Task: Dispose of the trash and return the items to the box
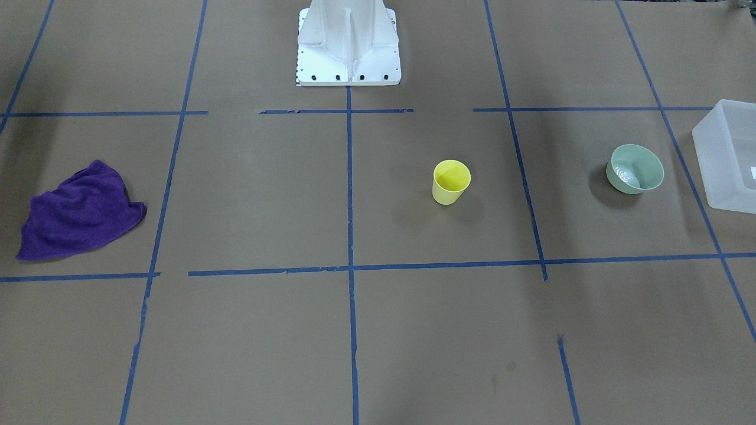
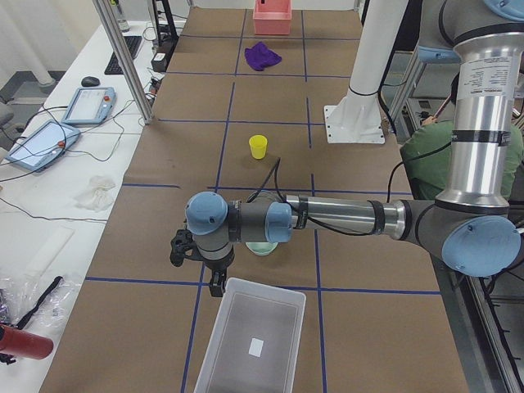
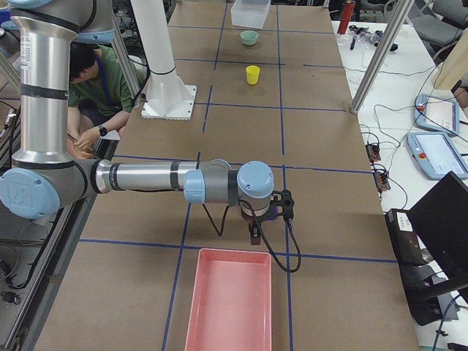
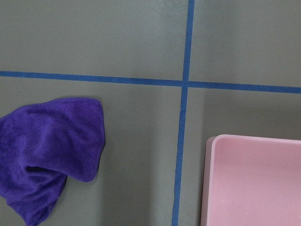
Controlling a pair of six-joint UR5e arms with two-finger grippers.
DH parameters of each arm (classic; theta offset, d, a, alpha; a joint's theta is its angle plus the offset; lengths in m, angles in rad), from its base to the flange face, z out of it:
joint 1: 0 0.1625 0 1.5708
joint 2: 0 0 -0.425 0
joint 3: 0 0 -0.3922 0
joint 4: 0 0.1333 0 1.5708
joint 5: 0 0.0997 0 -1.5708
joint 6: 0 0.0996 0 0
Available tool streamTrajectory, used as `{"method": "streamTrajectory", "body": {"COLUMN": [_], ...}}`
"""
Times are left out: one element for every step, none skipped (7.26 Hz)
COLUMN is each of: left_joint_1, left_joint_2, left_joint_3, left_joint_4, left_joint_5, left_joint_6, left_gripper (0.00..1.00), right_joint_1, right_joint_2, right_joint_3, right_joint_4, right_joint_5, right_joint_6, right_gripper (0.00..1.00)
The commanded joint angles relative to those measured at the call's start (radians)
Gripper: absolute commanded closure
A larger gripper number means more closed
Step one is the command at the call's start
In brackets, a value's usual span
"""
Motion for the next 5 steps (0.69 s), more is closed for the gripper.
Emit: {"method": "streamTrajectory", "body": {"left_joint_1": [0.0,-0.001,0.0,0.024,0.055], "left_joint_2": [-0.006,-0.027,-0.064,-0.145,-0.171], "left_joint_3": [-0.017,-0.064,-0.13,-0.138,-0.143], "left_joint_4": [-0.005,0.006,0.0,-0.076,-0.106], "left_joint_5": [0.004,0.005,-0.002,-0.017,-0.038], "left_joint_6": [0.002,0.0,-0.001,-0.006,-0.052], "left_gripper": [0.0,0.0,0.0,0.0,0.0], "right_joint_1": [0.0,0.0,0.0,0.008,0.008], "right_joint_2": [-0.005,-0.005,-0.005,-0.005,-0.005], "right_joint_3": [0.004,0.004,0.011,0.026,0.037], "right_joint_4": [0.003,0.005,0.006,0.006,0.005], "right_joint_5": [-0.003,-0.005,-0.003,0.0,0.001], "right_joint_6": [0.001,-0.001,0.001,0.001,0.001], "right_gripper": [0.0,0.0,0.0,0.0,0.0]}}
